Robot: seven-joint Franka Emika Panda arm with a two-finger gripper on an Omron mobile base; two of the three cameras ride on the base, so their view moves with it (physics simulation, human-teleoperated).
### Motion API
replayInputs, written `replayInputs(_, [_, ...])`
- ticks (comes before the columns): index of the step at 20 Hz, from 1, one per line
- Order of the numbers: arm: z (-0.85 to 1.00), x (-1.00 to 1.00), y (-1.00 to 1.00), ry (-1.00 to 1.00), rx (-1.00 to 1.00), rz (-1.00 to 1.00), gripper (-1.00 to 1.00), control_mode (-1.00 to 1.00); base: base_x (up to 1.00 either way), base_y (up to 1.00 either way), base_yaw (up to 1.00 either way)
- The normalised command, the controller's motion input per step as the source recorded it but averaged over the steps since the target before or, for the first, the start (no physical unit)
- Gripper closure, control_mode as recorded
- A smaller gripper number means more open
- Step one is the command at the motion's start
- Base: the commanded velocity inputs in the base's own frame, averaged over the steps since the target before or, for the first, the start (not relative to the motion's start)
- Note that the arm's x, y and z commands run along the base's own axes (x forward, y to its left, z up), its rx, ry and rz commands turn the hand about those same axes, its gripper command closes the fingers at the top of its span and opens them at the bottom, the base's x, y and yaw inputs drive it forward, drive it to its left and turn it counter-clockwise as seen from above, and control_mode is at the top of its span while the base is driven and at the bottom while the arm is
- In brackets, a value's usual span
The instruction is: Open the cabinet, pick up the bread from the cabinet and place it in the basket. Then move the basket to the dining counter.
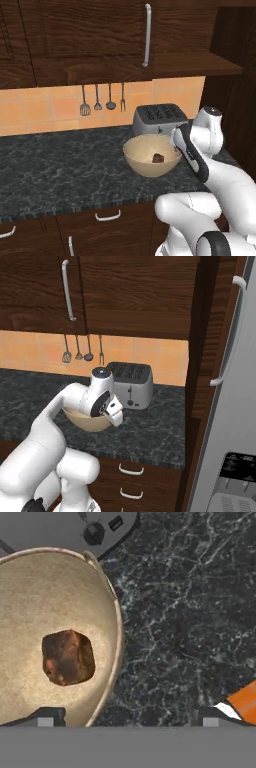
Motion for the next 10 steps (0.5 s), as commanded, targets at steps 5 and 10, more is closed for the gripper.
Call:
replayInputs(5, [-0.21,0.41,0.0,0.06,0.03,0.0,-1.0,-1.0,0.0,0.0,0.0])
replayInputs(10, [-0.33,0.35,0.0,0.05,0.04,0.0,-1.0,-1.0,0.0,0.0,0.0])
